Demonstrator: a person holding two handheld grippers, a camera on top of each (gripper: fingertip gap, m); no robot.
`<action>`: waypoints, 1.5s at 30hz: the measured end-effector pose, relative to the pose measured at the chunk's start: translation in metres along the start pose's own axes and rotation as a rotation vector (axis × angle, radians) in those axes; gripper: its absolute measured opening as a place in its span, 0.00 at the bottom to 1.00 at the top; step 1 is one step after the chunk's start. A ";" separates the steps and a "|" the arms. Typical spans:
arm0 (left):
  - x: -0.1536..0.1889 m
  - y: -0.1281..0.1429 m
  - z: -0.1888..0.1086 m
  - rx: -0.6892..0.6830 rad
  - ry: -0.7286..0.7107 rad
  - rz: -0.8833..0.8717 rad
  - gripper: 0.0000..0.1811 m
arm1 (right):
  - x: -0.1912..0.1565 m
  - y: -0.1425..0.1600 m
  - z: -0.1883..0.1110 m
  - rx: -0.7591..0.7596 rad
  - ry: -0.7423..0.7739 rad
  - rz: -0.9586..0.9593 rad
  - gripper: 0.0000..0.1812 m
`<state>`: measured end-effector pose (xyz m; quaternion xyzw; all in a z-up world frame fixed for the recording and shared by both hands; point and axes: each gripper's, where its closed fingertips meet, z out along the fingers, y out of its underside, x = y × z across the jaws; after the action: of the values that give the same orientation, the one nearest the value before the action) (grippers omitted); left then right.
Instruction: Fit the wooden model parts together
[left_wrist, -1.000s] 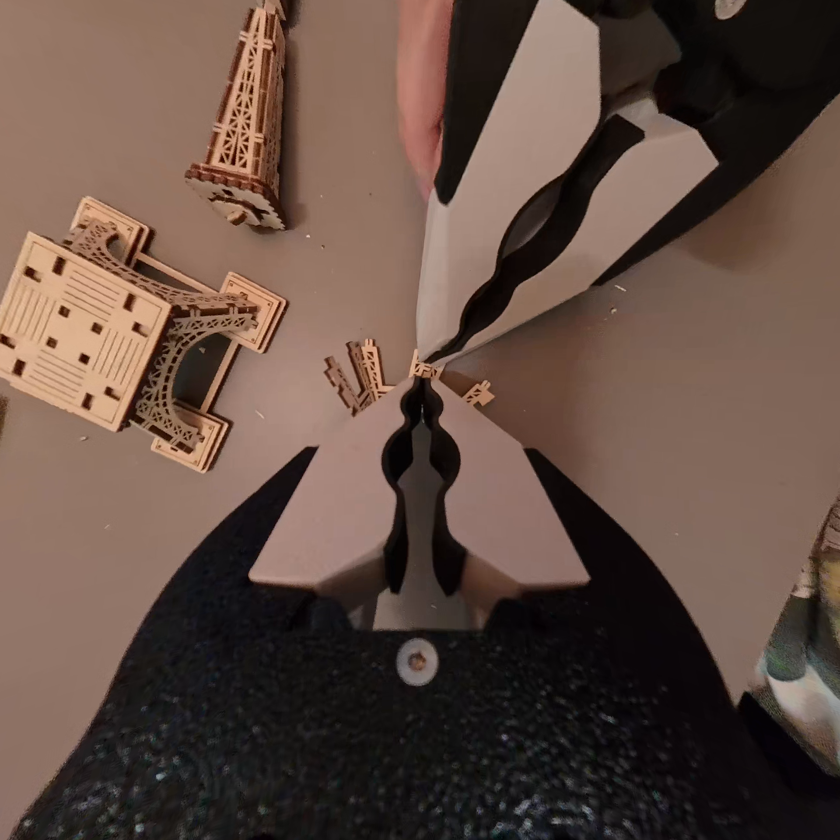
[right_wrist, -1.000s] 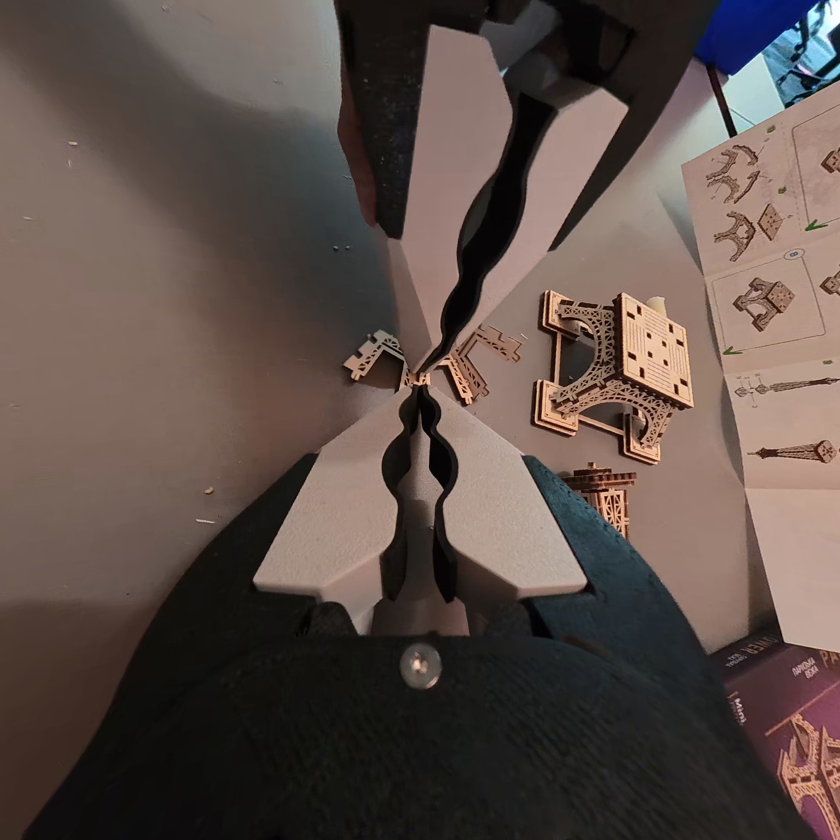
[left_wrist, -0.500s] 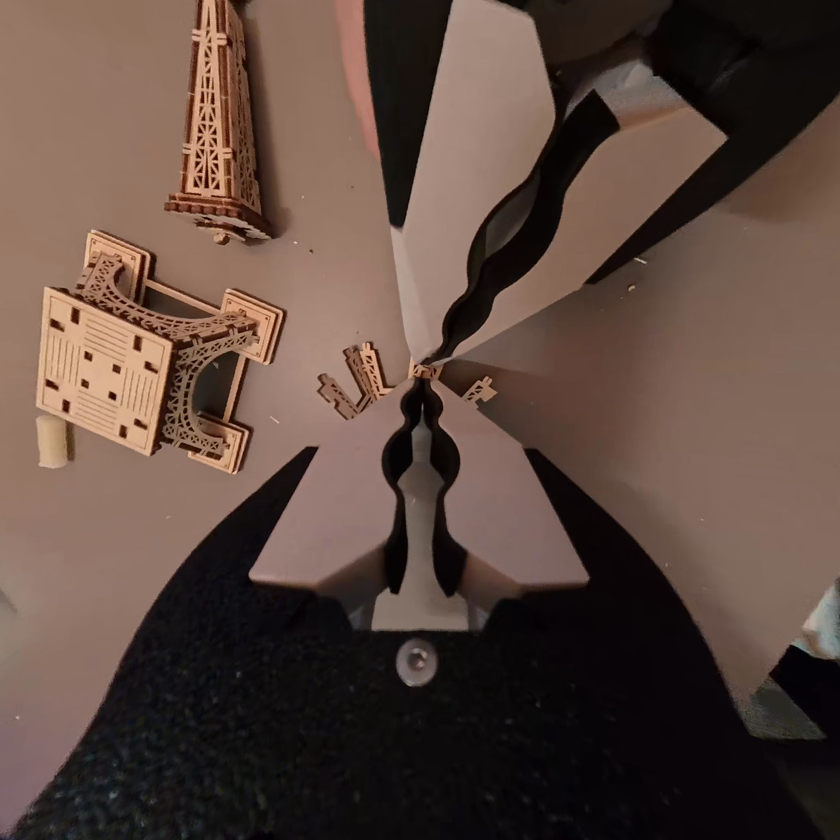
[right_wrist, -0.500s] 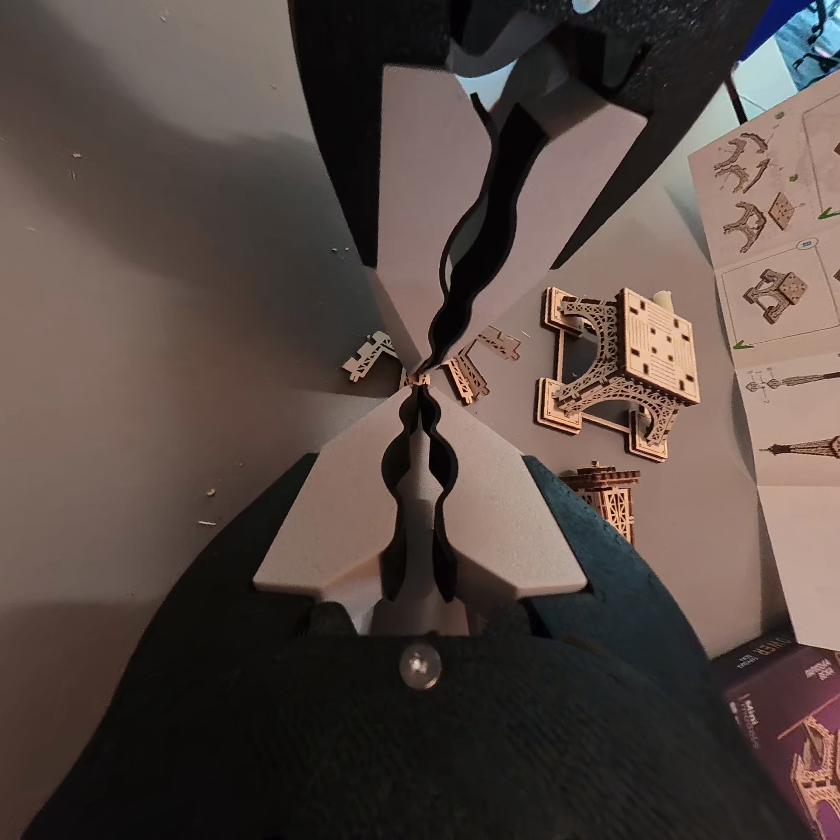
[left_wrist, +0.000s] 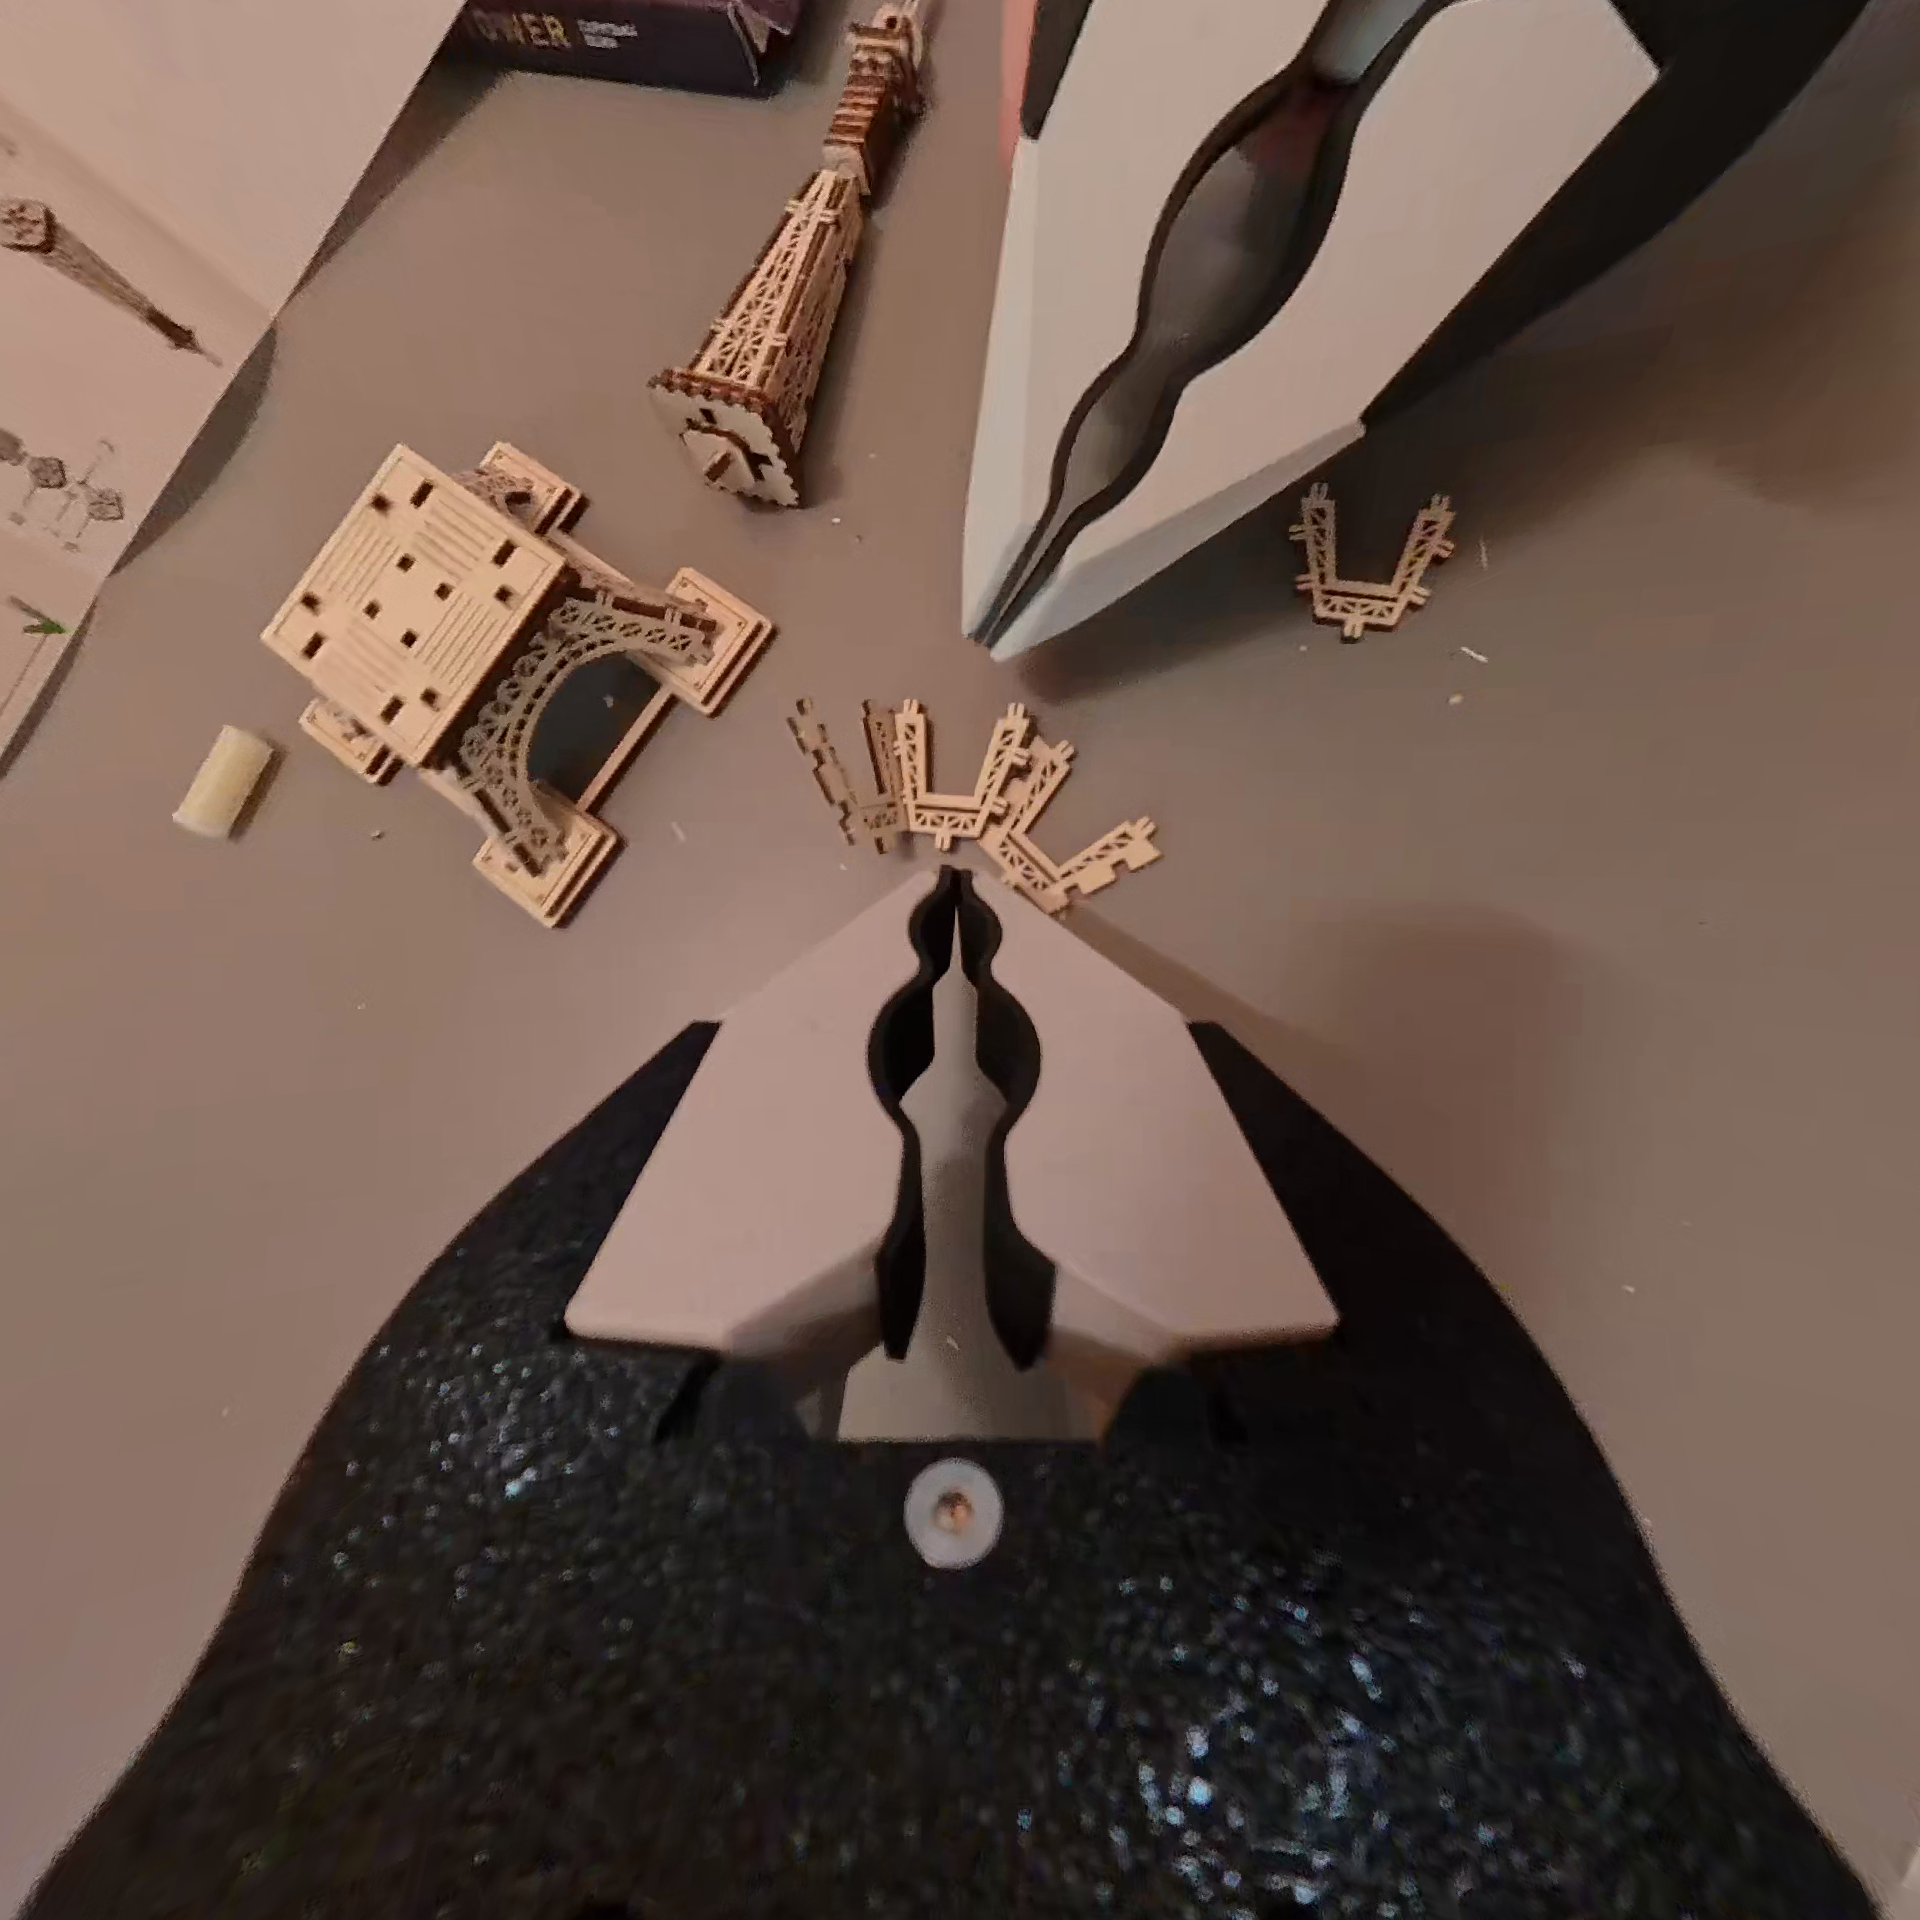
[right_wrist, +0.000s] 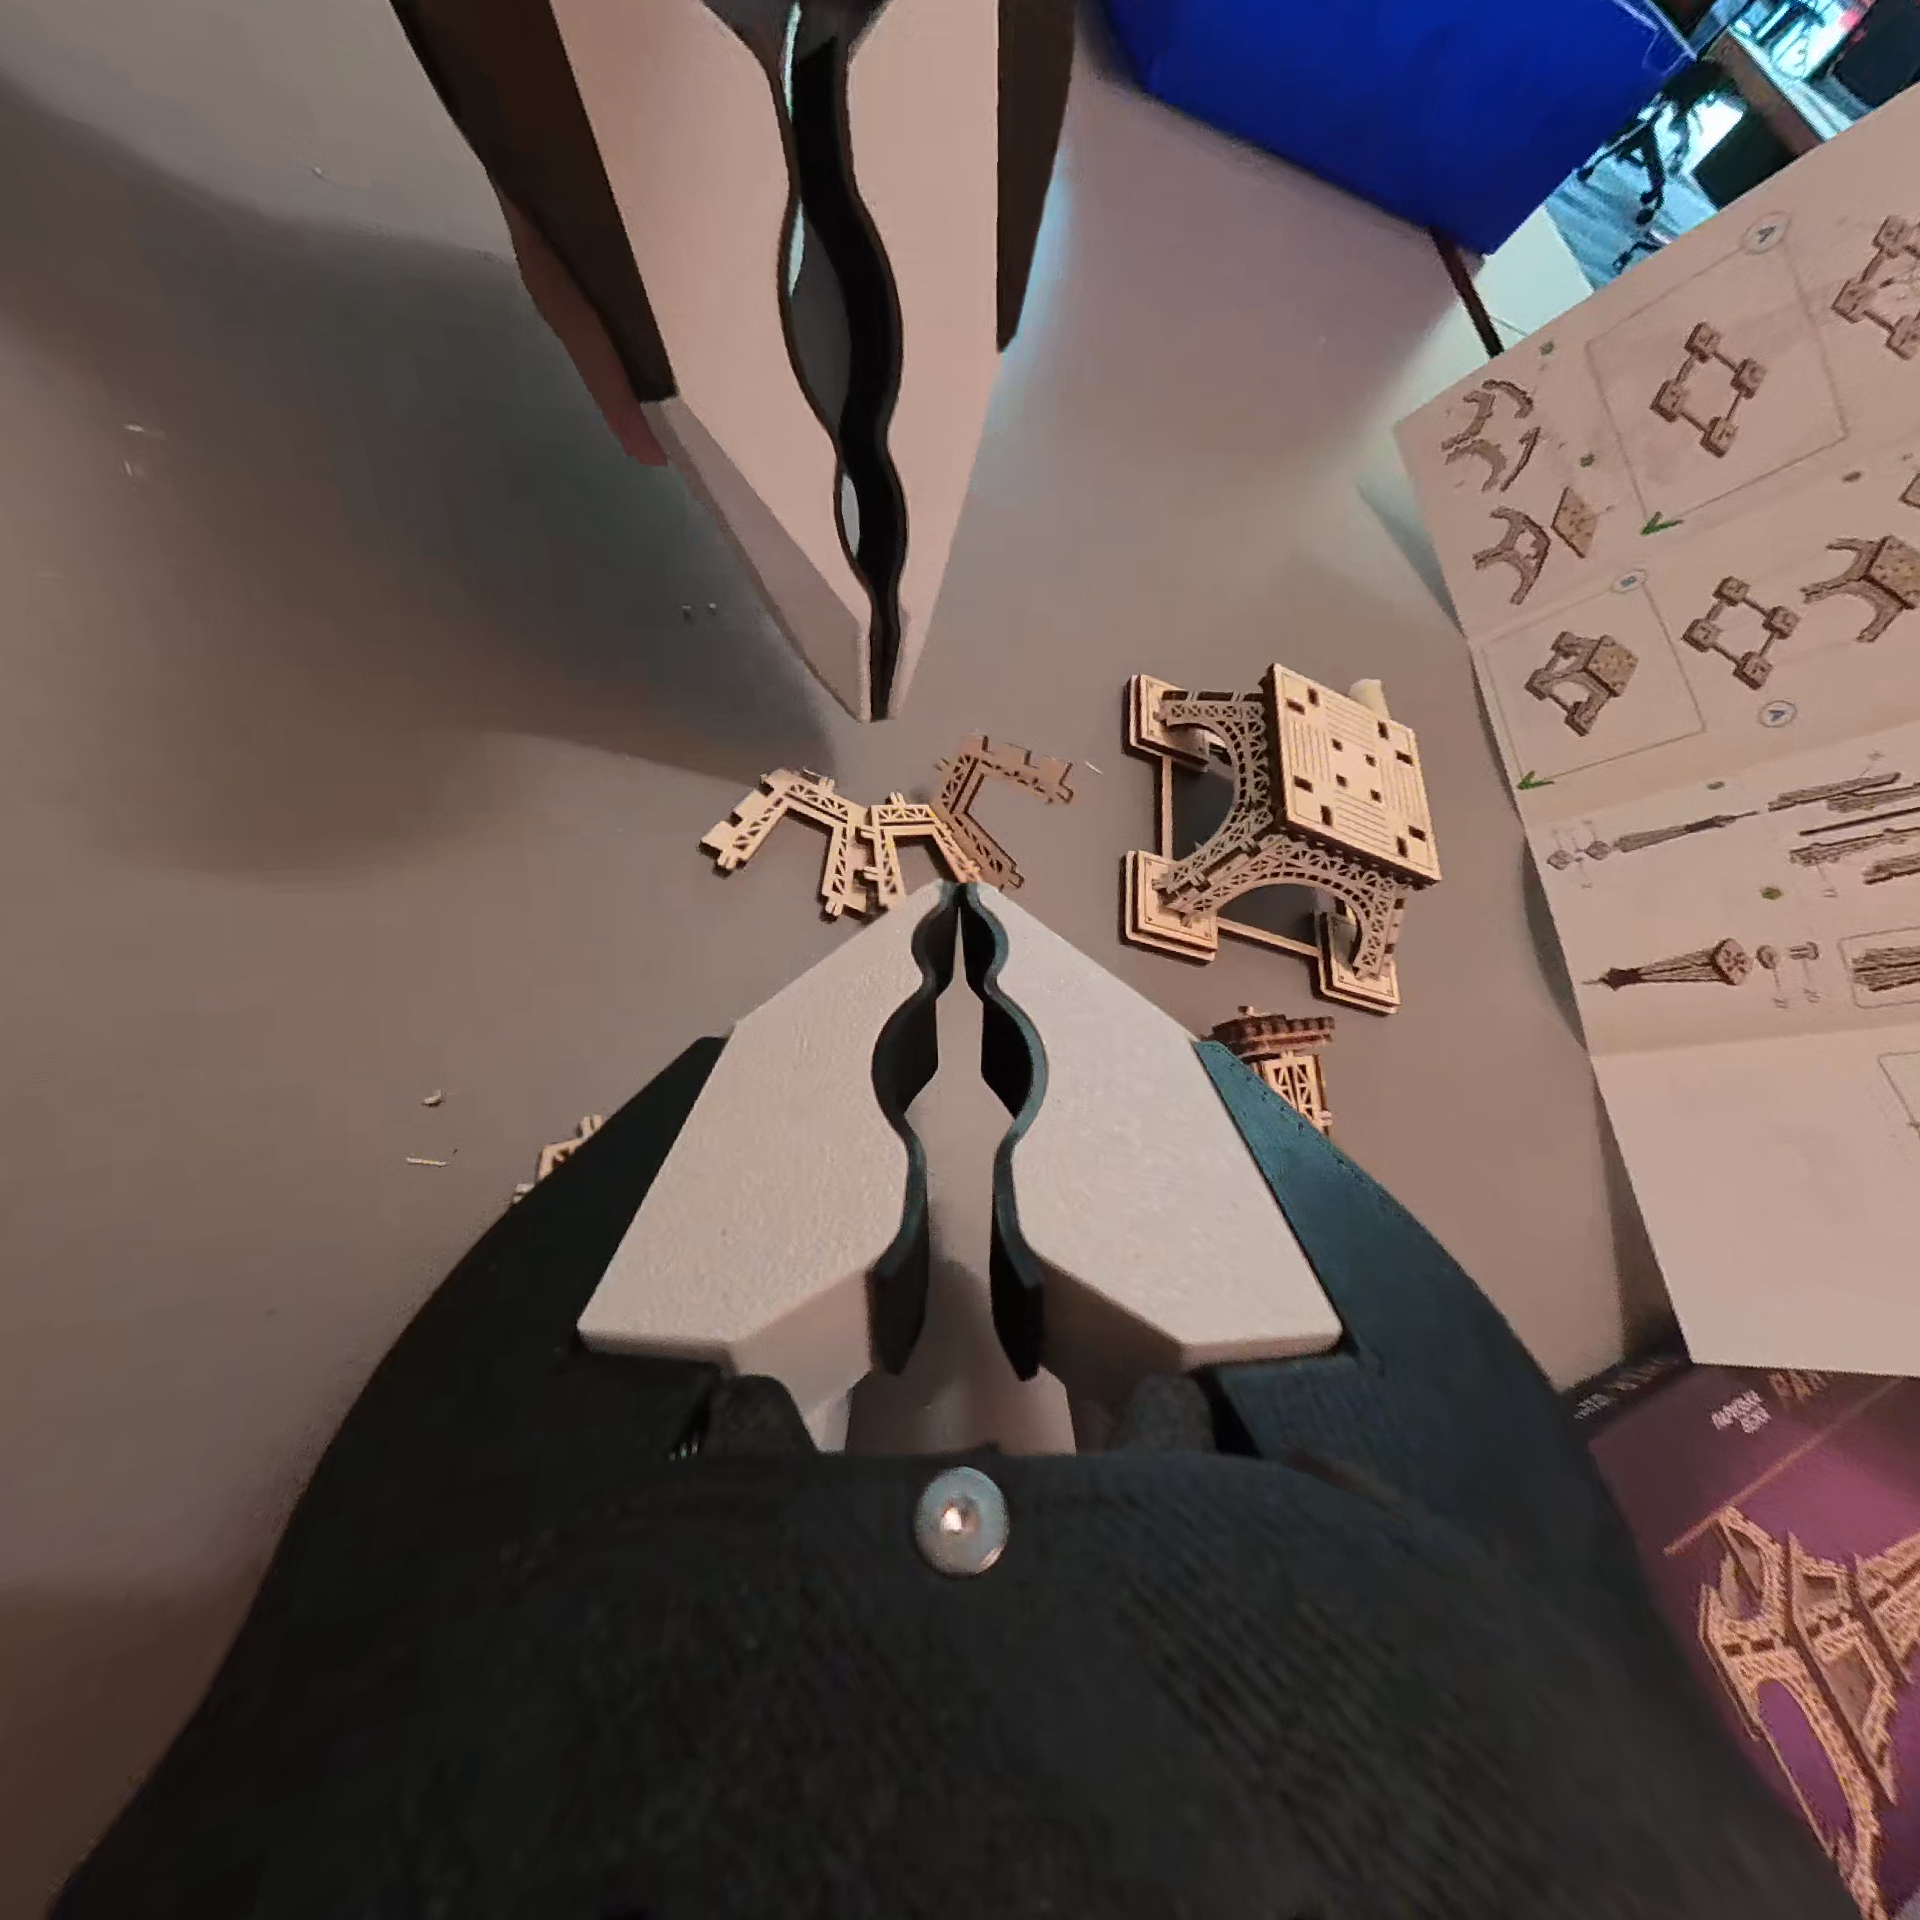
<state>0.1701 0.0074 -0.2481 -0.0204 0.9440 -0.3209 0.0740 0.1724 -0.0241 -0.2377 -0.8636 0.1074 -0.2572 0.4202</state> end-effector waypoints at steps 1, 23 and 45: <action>0.002 -0.001 0.003 0.001 0.015 0.008 0.00 | -0.001 0.002 0.001 -0.008 -0.009 0.008 0.00; -0.017 0.012 0.014 0.011 0.019 -0.055 0.03 | -0.011 0.004 0.019 -0.075 -0.102 0.051 0.05; -0.022 -0.007 0.018 0.094 0.077 -0.098 0.01 | 0.017 0.006 0.026 -0.069 -0.068 0.054 0.06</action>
<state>0.1947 -0.0068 -0.2550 -0.0509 0.9278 -0.3689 0.0227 0.2006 -0.0174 -0.2493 -0.8826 0.1251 -0.2122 0.4004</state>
